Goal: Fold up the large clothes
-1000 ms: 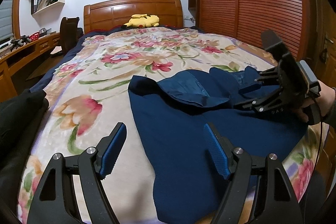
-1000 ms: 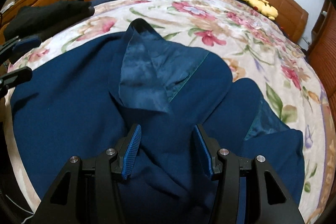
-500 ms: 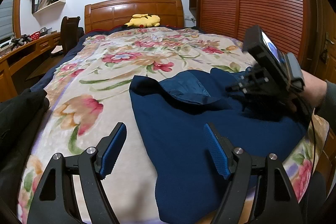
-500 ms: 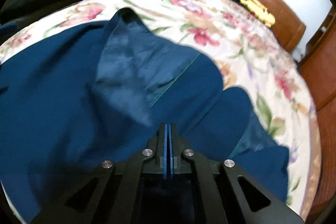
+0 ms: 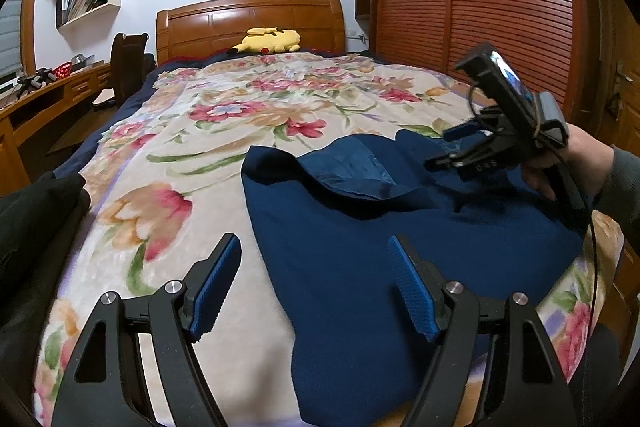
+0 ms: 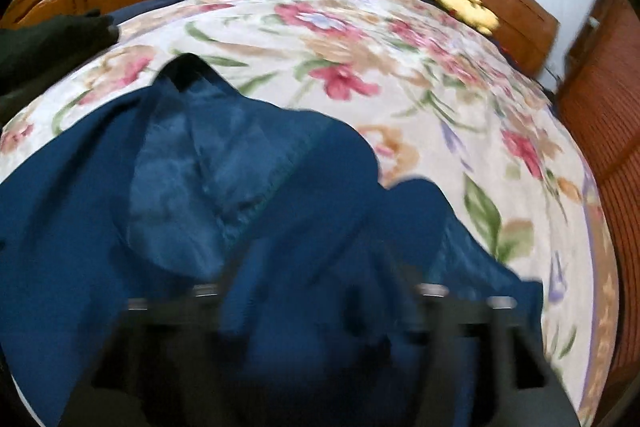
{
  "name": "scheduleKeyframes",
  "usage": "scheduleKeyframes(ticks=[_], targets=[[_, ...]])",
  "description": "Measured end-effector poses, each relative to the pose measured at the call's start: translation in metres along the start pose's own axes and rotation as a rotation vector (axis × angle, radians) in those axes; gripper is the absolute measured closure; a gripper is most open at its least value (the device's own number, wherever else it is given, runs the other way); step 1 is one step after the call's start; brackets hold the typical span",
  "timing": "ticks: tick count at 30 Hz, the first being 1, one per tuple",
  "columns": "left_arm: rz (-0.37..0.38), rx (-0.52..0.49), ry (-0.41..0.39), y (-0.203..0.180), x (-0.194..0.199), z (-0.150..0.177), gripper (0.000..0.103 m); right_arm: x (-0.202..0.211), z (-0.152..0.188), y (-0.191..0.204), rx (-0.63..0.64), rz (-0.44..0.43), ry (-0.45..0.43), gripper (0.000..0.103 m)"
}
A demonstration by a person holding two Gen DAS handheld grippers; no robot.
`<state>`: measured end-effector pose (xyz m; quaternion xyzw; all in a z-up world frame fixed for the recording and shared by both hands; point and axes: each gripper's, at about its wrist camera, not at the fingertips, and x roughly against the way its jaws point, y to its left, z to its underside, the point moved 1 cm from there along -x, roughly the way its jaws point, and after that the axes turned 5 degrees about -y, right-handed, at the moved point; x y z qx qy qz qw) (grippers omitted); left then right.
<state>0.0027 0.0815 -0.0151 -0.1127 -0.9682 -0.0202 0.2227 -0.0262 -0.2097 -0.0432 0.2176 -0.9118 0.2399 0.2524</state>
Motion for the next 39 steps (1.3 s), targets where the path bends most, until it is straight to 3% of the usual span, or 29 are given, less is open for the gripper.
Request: scheduleKeyframes(ticks=[8, 9, 10, 11, 14, 17, 25, 28, 30, 32, 34, 39], targets=[[0.002, 0.000, 0.005, 0.000, -0.002, -0.002, 0.026, 0.006, 0.025, -0.026, -0.141, -0.028, 0.107, 0.031], [0.003, 0.001, 0.007, -0.001, -0.003, -0.001, 0.026, 0.004, 0.028, -0.028, -0.151, -0.037, 0.116, 0.038], [0.002, -0.001, 0.011, -0.002, -0.004, -0.001, 0.026, -0.001, 0.030, -0.027, -0.157, -0.059, 0.132, 0.073], [0.002, -0.002, 0.014, -0.002, -0.005, -0.001, 0.026, -0.003, 0.030, -0.028, -0.149, -0.070, 0.147, 0.100], [0.000, -0.011, 0.019, -0.006, -0.007, 0.000, 0.026, -0.005, 0.021, -0.022, -0.082, -0.047, 0.116, 0.100], [-0.007, -0.014, 0.026, -0.007, -0.009, 0.001, 0.026, -0.003, -0.001, -0.026, -0.064, 0.037, 0.025, 0.100], [-0.029, -0.015, 0.040, -0.006, -0.017, 0.002, 0.026, -0.019, -0.049, -0.074, -0.215, 0.272, -0.151, 0.100], [-0.023, -0.017, 0.042, -0.007, -0.018, 0.001, 0.026, -0.039, -0.052, -0.077, -0.234, 0.309, -0.139, 0.100], [-0.017, -0.020, 0.038, -0.009, -0.017, 0.000, 0.026, -0.059, -0.052, -0.076, -0.238, 0.218, -0.071, 0.084], [-0.012, -0.023, 0.033, -0.010, -0.015, 0.000, 0.026, -0.062, -0.047, -0.078, -0.234, 0.203, -0.050, 0.042], [-0.007, -0.027, 0.032, -0.012, -0.016, 0.000, 0.026, -0.053, -0.040, -0.088, -0.249, 0.202, -0.071, 0.029], [-0.009, -0.036, 0.046, -0.014, -0.018, 0.002, 0.026, -0.034, -0.017, -0.127, -0.315, 0.294, -0.048, 0.029]])
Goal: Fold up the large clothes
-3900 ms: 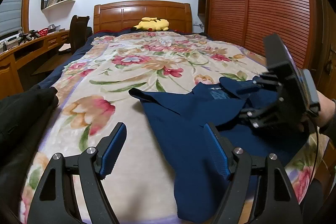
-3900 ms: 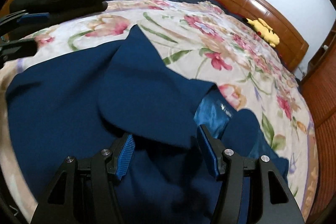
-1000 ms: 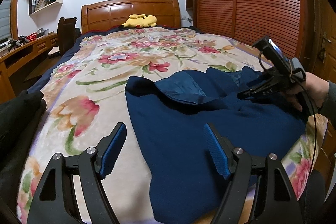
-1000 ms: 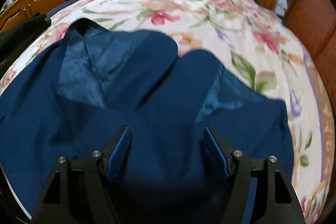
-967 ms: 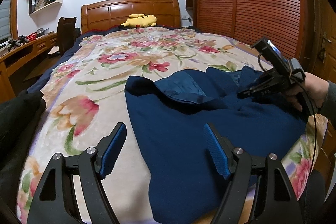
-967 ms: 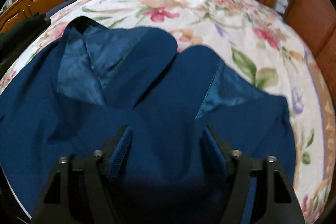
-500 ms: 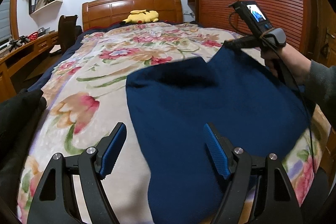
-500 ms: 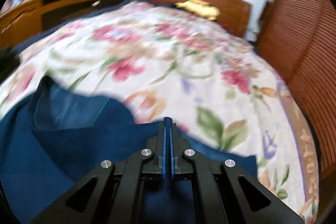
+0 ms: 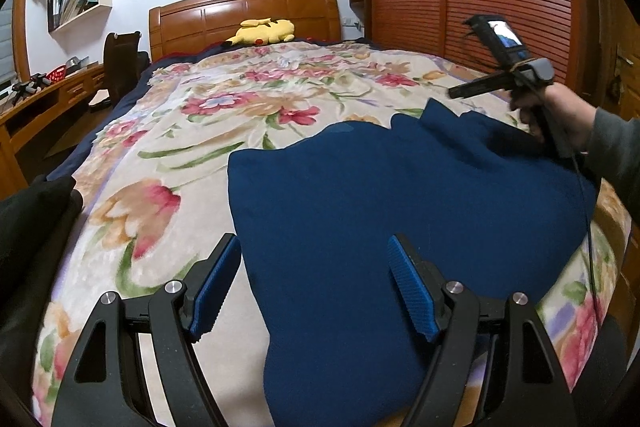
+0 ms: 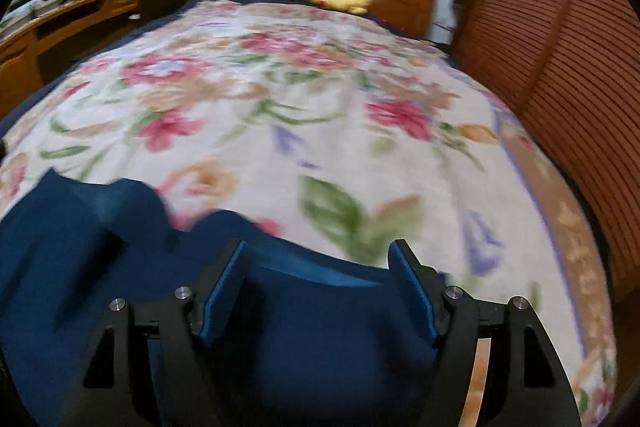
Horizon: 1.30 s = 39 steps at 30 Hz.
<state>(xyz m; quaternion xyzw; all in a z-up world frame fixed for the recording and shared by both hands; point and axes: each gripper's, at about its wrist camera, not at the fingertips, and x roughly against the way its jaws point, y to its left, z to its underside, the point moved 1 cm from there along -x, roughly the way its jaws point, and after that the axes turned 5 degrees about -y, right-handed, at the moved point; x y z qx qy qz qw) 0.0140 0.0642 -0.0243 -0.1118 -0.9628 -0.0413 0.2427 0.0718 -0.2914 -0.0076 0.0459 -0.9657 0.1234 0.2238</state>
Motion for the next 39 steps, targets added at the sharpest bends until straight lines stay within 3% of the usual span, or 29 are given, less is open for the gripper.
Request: scheduleKeyframes(ticks=[4, 8, 13, 15, 16, 17, 18, 22, 26, 31, 33, 36, 38, 39], targets=[[-0.003, 0.003, 0.007, 0.000, -0.001, 0.001, 0.026, -0.008, 0.013, -0.038, -0.042, 0.068, 0.064, 0.029], [-0.005, 0.006, 0.020, 0.001, -0.005, 0.002, 0.026, -0.023, 0.026, -0.066, -0.120, 0.078, 0.121, 0.030], [-0.009, 0.007, 0.041, 0.002, -0.011, 0.006, 0.026, -0.041, 0.033, -0.082, -0.197, 0.053, 0.173, 0.043], [-0.011, 0.008, 0.048, 0.002, -0.012, 0.007, 0.026, -0.052, 0.036, -0.082, -0.197, 0.053, 0.225, 0.053], [-0.014, 0.008, 0.049, 0.002, -0.013, 0.007, 0.026, -0.057, 0.037, -0.081, -0.191, 0.058, 0.240, 0.069], [-0.016, 0.009, 0.048, 0.002, -0.013, 0.007, 0.026, -0.046, 0.036, -0.083, -0.187, 0.047, 0.237, 0.093], [-0.016, 0.009, 0.048, 0.002, -0.013, 0.007, 0.026, -0.043, 0.033, -0.081, -0.179, 0.024, 0.228, 0.099], [-0.017, 0.007, 0.060, 0.002, -0.015, 0.008, 0.026, -0.027, 0.027, -0.078, -0.105, 0.041, 0.151, 0.101], [-0.017, 0.010, 0.065, 0.003, -0.016, 0.010, 0.026, -0.004, 0.028, -0.114, -0.179, 0.228, 0.078, 0.101], [-0.018, 0.014, 0.067, 0.003, -0.017, 0.011, 0.026, 0.000, 0.039, -0.131, -0.222, 0.282, 0.117, 0.101], [-0.019, 0.013, 0.066, 0.003, -0.017, 0.011, 0.026, 0.010, 0.040, -0.137, -0.246, 0.256, 0.104, 0.094], [-0.021, 0.011, 0.065, 0.003, -0.016, 0.011, 0.026, 0.033, 0.041, -0.132, -0.241, 0.227, 0.061, 0.069], [-0.020, 0.012, 0.065, 0.004, -0.017, 0.012, 0.026, 0.051, 0.043, -0.123, -0.219, 0.198, 0.022, 0.043], [-0.019, 0.013, 0.066, 0.004, -0.017, 0.012, 0.026, 0.058, 0.046, -0.117, -0.207, 0.187, 0.007, 0.040]])
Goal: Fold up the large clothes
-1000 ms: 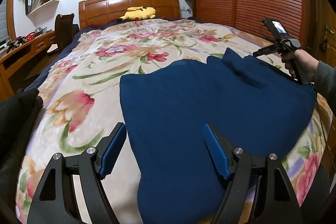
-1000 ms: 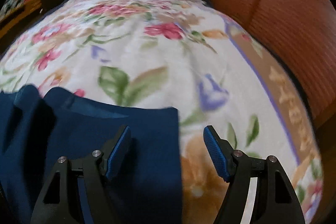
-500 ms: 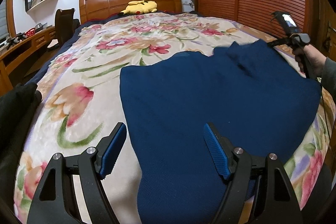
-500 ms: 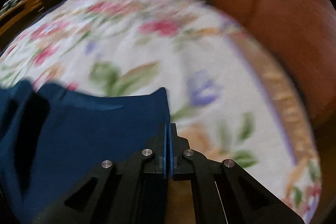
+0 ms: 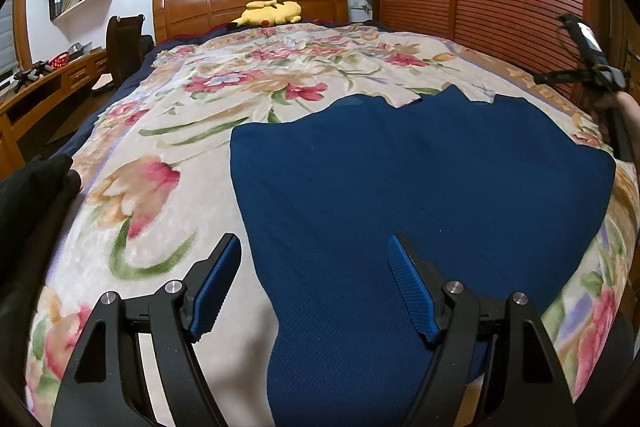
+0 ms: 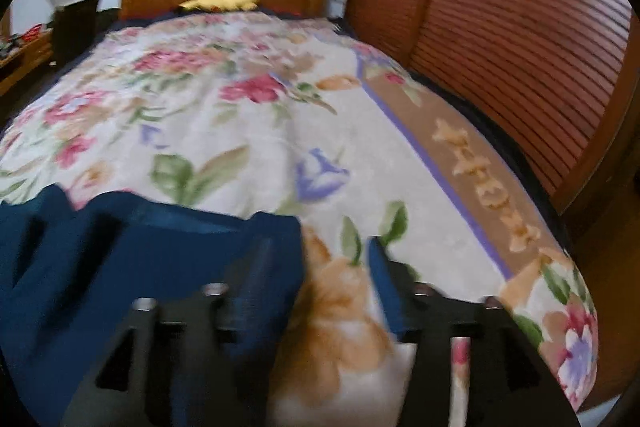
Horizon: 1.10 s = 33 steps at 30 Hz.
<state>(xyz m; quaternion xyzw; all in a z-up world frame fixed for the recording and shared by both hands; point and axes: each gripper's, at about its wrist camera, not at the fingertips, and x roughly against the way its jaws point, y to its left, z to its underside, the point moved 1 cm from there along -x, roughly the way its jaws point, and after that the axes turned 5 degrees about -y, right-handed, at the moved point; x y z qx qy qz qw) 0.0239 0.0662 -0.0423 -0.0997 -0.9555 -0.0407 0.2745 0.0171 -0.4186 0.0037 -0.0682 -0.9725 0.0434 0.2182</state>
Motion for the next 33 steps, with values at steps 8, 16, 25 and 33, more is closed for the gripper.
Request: scheduleKeyframes(ticks=[8, 16, 25, 33], targets=[[-0.010, -0.003, -0.004, 0.000, 0.001, 0.000, 0.026, 0.061, 0.056, 0.035, 0.151, -0.178, -0.009, 0.039], [-0.024, 0.001, -0.005, 0.000, 0.002, 0.001, 0.026, 0.097, 0.089, 0.071, 0.209, -0.348, 0.009, 0.039], [-0.028, 0.004, -0.005, -0.001, 0.001, 0.002, 0.026, 0.135, 0.107, 0.059, 0.261, -0.375, -0.014, 0.039], [-0.033, -0.001, -0.008, -0.001, 0.002, 0.002, 0.026, 0.127, 0.136, 0.013, 0.228, -0.286, 0.037, 0.040]])
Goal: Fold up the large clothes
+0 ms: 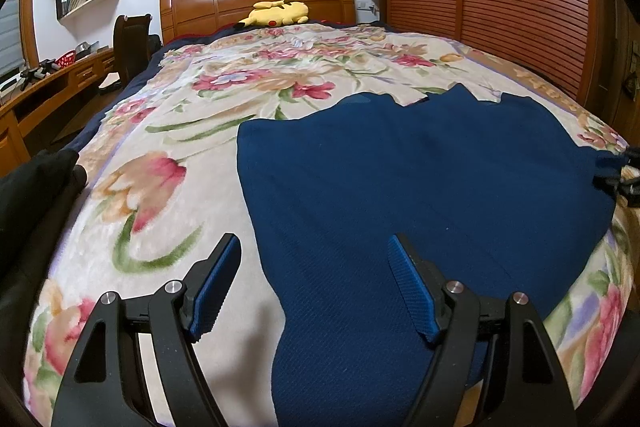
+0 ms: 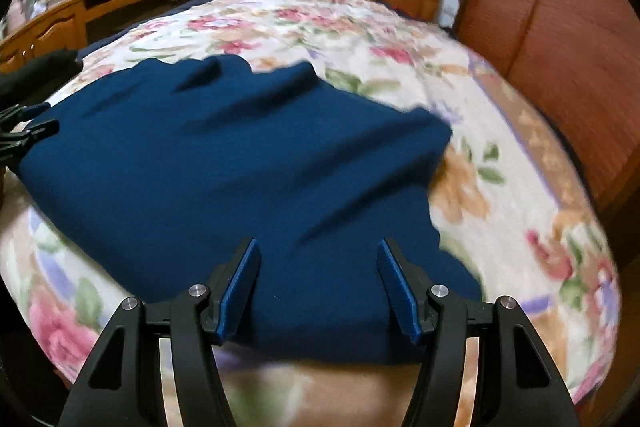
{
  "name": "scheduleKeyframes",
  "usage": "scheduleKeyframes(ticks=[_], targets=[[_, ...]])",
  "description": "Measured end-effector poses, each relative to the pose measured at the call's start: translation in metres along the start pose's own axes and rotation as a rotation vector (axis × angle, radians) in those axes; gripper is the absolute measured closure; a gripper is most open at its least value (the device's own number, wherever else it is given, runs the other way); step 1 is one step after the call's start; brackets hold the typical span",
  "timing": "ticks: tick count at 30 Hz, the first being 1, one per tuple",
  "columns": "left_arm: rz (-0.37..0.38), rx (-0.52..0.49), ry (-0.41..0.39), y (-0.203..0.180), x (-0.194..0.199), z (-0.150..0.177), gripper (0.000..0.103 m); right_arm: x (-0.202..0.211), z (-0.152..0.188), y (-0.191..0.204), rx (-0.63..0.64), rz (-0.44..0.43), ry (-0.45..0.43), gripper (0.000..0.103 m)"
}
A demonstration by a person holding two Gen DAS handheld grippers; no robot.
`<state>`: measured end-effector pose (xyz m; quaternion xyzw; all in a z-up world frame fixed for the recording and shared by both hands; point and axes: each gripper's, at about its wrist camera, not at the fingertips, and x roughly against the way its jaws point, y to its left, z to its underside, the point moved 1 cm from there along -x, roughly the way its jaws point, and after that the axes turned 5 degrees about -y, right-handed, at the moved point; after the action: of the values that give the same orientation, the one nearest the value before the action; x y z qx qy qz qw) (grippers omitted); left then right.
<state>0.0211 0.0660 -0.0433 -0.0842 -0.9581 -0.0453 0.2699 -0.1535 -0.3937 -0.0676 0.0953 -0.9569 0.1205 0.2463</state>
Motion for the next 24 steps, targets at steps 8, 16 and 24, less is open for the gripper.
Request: scheduleKeyframes(ticks=[8, 16, 24], targets=[[-0.024, 0.014, -0.028, 0.003, 0.018, 0.005, 0.026, -0.007, 0.008, 0.011, 0.024, 0.000, -0.001, 0.040], [-0.067, 0.032, -0.016, 0.001, 0.060, 0.014, 0.026, 0.011, 0.017, 0.010, 0.028, -0.029, -0.056, 0.040], [-0.080, -0.013, -0.053, -0.010, 0.105, -0.014, 0.026, 0.031, 0.016, 0.001, 0.027, -0.063, -0.148, 0.040]])
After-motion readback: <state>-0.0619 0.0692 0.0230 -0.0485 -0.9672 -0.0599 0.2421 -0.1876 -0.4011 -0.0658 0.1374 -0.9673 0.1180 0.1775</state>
